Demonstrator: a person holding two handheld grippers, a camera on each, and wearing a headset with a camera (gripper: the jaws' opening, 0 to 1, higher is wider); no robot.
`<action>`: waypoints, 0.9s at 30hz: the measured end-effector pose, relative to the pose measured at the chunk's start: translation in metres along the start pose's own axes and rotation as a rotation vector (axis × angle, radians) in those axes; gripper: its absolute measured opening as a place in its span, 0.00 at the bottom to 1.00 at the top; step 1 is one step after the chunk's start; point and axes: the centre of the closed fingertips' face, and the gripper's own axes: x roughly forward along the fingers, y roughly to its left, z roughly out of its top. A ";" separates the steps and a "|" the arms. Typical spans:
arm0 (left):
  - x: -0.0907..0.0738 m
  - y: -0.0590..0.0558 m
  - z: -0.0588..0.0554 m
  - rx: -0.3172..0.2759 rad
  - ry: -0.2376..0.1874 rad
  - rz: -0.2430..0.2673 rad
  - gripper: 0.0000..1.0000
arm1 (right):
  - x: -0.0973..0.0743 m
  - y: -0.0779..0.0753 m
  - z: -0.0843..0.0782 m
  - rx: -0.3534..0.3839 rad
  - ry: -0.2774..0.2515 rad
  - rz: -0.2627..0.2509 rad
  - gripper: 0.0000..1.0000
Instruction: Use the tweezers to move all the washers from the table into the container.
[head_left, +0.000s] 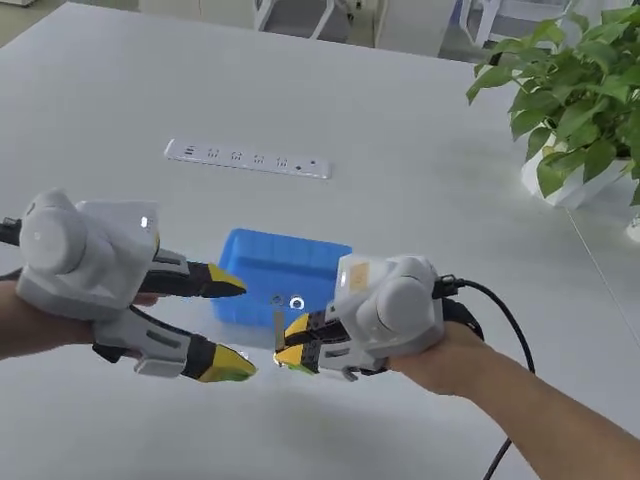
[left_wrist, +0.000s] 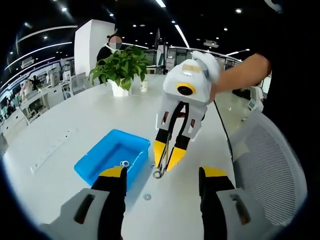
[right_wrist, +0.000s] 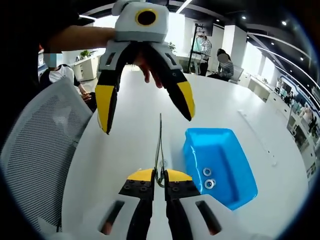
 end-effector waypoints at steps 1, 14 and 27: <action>-0.002 0.001 0.000 -0.011 -0.009 0.013 0.67 | -0.001 0.000 0.001 -0.001 0.000 0.000 0.08; -0.012 0.008 -0.004 -0.077 -0.043 0.114 0.98 | -0.019 -0.009 0.022 0.002 -0.009 -0.003 0.08; -0.015 0.010 -0.005 -0.102 -0.047 0.134 0.99 | -0.032 -0.024 0.035 0.017 -0.020 -0.013 0.08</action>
